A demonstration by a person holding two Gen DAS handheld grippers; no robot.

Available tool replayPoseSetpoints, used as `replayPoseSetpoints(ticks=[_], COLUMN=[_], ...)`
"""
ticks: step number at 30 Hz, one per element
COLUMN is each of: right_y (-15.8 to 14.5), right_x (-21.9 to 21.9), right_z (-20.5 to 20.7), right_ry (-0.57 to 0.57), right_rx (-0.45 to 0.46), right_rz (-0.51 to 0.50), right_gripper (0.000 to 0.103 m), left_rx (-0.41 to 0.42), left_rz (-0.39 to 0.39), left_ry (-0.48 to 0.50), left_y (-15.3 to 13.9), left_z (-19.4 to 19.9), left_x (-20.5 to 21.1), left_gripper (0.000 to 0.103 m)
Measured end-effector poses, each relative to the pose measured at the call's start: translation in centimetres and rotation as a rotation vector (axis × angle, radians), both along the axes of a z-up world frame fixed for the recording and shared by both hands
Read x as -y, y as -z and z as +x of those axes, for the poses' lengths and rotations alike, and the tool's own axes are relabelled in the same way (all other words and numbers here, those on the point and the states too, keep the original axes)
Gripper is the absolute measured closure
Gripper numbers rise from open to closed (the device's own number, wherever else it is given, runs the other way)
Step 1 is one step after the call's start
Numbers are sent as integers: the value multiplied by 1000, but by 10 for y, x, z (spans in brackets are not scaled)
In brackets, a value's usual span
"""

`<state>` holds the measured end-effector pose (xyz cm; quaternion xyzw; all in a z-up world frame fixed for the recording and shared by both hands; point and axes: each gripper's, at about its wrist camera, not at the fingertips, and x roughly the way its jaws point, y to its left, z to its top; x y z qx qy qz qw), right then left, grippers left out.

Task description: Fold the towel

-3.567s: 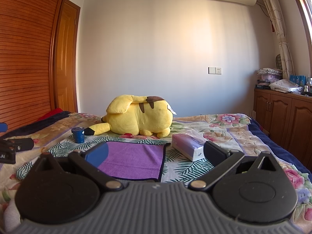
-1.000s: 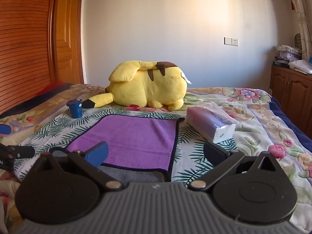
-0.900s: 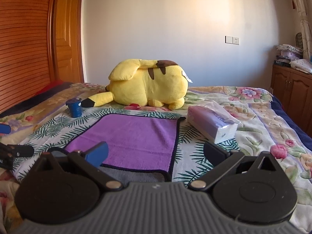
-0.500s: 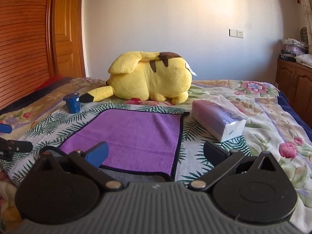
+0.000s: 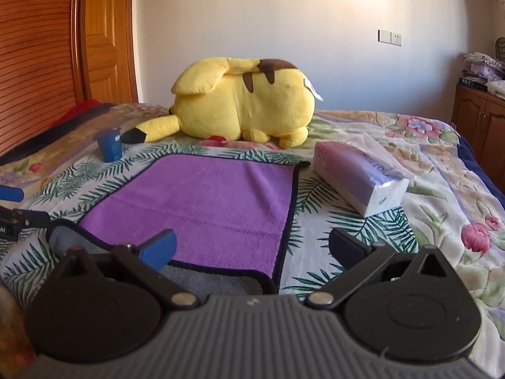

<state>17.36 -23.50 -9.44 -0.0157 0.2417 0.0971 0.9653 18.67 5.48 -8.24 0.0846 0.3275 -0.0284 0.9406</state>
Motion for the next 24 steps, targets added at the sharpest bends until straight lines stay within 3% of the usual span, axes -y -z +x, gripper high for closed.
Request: replayPoseSetpoints(ticks=[7,10,14,18,24], right_y=[10,15,22,27,33], right_x=[1,1,1,3,9], right_z=[12,16,21,25,31], right_ry=[-8,-14,-23,-29,-37], right_rx=[-54,-80,-115,-152,-213], right_rz=[-18,-19,-25,-19,19], right_gripper=[1,10,11,12,18], left_rx=[-33,-46,-70,-95,-137], left_rz=[-19,-23,-20,-17,-47], left_ry=[35,47,60,66,65], left_y=[10,15,21,28,36], left_z=[10,13,18,21,22], left_x=[1,2,3,2,-1], left_gripper=[28,31,34,45,52])
